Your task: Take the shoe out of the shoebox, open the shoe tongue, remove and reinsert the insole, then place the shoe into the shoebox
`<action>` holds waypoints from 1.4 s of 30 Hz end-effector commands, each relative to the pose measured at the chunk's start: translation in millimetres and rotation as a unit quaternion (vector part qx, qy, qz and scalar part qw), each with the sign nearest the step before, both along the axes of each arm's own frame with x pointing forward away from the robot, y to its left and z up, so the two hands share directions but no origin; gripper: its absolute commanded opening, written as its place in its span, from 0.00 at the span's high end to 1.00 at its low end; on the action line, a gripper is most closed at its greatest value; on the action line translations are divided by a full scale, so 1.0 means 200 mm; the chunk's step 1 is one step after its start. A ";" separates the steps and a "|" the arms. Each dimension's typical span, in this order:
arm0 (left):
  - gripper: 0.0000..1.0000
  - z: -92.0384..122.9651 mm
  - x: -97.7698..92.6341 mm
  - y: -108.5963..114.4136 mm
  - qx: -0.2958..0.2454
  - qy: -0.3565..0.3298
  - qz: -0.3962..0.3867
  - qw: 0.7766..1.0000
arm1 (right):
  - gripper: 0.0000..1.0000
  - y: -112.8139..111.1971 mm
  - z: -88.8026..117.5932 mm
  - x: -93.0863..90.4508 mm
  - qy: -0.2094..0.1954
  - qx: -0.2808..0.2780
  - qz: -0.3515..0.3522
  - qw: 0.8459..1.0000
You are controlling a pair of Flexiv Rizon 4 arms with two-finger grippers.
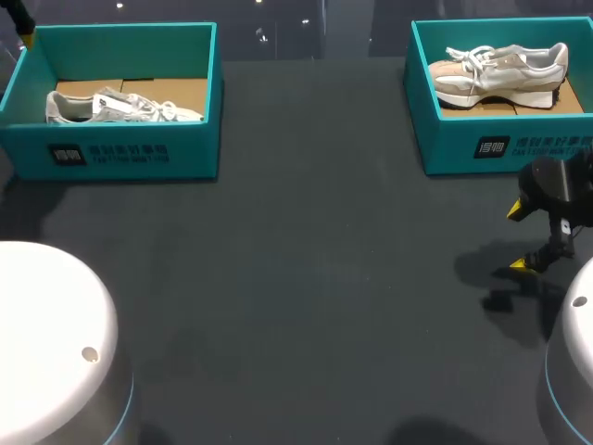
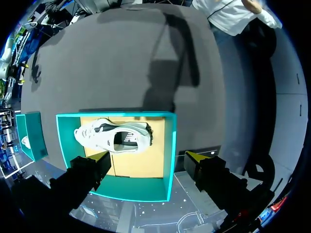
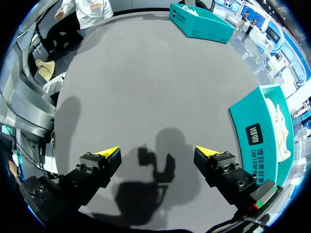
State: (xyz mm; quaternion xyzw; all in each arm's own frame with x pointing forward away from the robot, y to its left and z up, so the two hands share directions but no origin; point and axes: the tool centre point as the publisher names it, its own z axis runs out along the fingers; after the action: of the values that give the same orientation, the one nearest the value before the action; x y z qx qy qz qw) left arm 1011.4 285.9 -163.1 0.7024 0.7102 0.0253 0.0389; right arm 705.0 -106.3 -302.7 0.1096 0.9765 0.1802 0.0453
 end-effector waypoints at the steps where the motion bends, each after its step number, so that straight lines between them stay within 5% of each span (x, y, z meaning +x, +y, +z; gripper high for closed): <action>1: 0.00 0.00 -0.01 0.00 0.000 -0.001 -0.001 1.000 | 0.00 0.07 0.15 0.14 0.017 -0.039 -0.029 0.999; 9: 0.00 0.00 -0.01 0.00 0.000 -0.001 -0.001 1.000 | 0.00 0.08 0.46 0.40 0.041 -0.070 -0.106 0.991; 16: 0.00 0.00 -0.01 0.00 0.000 -0.001 -0.001 1.000 | 0.00 -0.01 0.61 0.66 0.071 -0.097 -0.233 0.965; 31: 0.00 0.00 -0.01 0.00 0.000 -0.001 -0.001 1.000 | 0.00 -0.01 0.61 0.66 0.071 -0.097 -0.233 0.965; 36: 0.00 0.00 -0.01 0.00 0.000 -0.001 -0.001 1.000 | 0.00 -0.05 0.59 0.85 0.125 -0.101 -0.343 0.925; 42: 0.00 0.00 -0.01 0.00 0.000 -0.001 -0.001 1.000 | 0.00 -0.13 0.58 1.07 0.138 -0.095 -0.405 0.899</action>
State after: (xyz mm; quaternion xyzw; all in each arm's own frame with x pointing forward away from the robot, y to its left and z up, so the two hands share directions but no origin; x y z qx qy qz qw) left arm 1011.5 285.8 -163.1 0.7025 0.7102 0.0252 0.0388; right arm 885.2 -132.6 -183.9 0.4823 0.8731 0.0683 0.0215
